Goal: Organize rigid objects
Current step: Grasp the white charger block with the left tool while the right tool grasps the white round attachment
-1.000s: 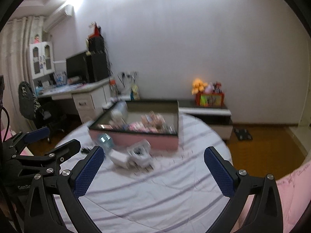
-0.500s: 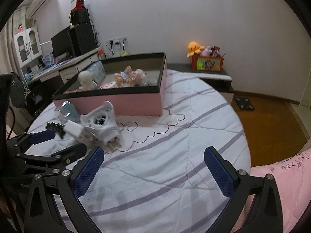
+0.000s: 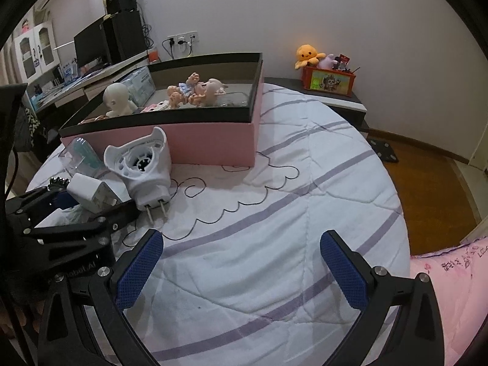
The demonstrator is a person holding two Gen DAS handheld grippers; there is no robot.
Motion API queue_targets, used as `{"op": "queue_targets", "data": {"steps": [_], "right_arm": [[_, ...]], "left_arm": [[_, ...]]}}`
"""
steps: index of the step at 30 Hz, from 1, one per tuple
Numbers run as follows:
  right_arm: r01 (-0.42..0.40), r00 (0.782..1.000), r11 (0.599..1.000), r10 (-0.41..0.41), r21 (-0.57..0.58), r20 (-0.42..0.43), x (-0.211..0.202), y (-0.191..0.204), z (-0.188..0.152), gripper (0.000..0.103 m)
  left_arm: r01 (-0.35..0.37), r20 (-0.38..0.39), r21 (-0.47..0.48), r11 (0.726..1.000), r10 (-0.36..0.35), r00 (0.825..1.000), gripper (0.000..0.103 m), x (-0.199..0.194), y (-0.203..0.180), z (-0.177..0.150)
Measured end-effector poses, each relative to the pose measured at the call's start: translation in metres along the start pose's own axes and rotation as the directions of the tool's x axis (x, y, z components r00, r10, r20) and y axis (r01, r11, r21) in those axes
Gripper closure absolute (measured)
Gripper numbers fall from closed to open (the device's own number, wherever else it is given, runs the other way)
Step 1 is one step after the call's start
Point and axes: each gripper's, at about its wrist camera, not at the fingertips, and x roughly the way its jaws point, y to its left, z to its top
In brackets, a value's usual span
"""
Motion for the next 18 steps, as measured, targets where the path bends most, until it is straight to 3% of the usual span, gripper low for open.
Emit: {"op": "queue_targets", "data": {"steps": [10,18], "right_arm": [[-0.037,0.999,0.997,0.036,-0.071,-0.025,0.009,0.033,0.017,0.000],[-0.101,0.993,0.992,0.096,-0.076,-0.069,0.040,0.061,0.036,0.000]], "left_arm": [[-0.119,0.092,-0.043,0.992,0.123,0.988,0.035,-0.049,0.041,-0.015],[-0.095,0.078,-0.085,0.992,0.102,0.992,0.035,-0.049,0.076,-0.020]]}}
